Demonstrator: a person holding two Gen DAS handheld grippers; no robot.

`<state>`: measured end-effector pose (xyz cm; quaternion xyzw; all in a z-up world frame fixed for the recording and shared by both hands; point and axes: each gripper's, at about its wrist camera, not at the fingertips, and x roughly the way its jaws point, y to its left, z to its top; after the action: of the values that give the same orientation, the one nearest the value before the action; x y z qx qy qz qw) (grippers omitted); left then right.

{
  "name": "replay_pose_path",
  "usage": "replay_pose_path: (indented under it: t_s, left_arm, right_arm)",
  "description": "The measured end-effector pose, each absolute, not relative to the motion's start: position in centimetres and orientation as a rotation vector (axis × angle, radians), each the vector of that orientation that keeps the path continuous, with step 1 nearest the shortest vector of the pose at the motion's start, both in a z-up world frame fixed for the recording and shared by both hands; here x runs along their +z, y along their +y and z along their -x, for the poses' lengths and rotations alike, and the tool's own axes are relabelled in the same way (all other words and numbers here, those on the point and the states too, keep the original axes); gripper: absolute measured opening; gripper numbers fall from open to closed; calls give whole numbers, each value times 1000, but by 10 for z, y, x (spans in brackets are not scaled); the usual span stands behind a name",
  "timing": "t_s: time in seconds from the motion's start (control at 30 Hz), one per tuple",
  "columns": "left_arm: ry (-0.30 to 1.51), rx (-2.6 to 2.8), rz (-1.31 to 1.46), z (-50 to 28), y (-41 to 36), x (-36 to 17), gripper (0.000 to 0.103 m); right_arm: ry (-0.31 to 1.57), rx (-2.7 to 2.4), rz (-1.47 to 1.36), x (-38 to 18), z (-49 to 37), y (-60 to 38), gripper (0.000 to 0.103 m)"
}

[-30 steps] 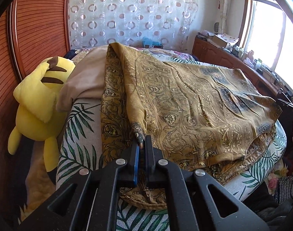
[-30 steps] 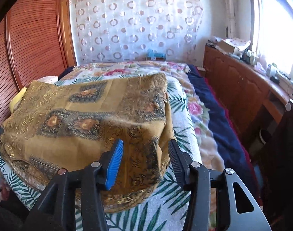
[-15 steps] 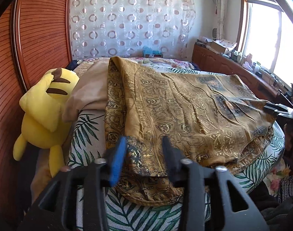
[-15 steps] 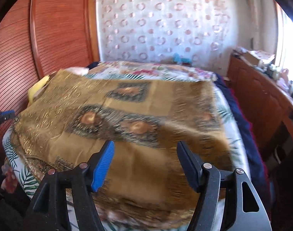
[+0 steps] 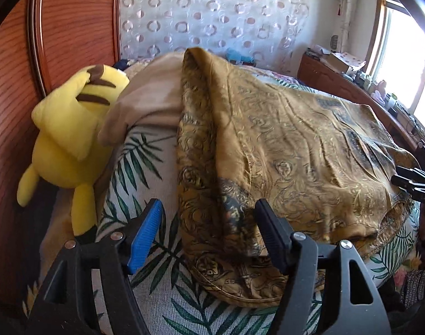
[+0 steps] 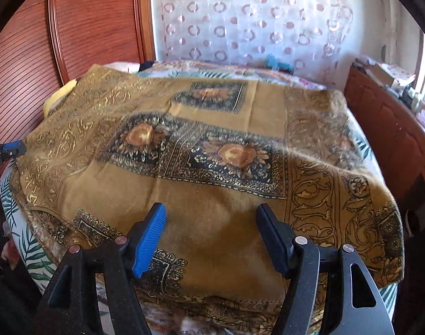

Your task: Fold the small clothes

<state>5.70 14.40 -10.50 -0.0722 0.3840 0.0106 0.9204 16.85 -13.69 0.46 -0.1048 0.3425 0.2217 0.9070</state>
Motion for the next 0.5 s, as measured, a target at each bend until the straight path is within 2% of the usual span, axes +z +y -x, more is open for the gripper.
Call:
replay_pose_path:
  t_s: [0.5]
  left_arm:
    - [775,-2,171,-55,147,-110,71]
  right_arm:
    - [727,439,250,4,-181,-122,75]
